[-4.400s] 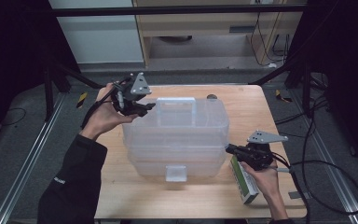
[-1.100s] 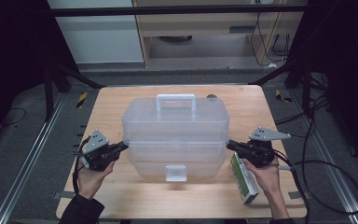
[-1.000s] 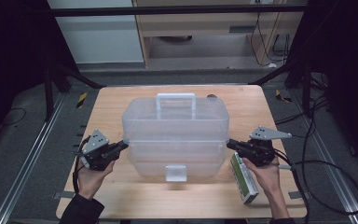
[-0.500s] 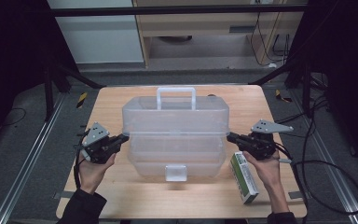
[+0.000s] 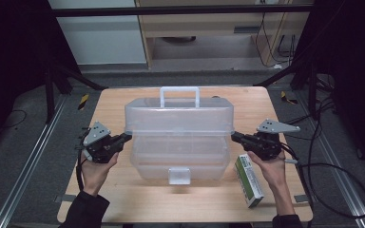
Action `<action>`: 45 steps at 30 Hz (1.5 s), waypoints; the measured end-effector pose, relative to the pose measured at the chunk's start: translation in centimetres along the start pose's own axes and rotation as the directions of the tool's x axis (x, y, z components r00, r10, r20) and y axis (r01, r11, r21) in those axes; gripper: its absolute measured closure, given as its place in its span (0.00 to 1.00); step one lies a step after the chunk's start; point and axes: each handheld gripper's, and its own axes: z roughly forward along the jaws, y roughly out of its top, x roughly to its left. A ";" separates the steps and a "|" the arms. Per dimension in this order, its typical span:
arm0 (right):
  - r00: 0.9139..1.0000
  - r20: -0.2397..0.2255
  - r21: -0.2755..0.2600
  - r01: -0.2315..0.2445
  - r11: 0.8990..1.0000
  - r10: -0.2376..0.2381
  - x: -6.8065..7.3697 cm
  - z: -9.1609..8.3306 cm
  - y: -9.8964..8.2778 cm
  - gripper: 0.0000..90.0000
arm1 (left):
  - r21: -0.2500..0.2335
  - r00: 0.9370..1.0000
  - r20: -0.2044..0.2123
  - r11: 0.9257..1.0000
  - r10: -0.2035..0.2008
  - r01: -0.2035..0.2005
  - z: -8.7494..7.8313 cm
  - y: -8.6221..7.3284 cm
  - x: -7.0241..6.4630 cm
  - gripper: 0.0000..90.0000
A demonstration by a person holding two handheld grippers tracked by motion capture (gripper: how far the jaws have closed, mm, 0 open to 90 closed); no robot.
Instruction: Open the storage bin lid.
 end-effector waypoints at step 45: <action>1.000 -0.013 0.038 0.005 0.999 -0.004 0.3 0.6 -0.4 0.98 | 0.018 0.991 -0.109 0.997 0.074 -0.073 1.6 -0.7 0.3 0.74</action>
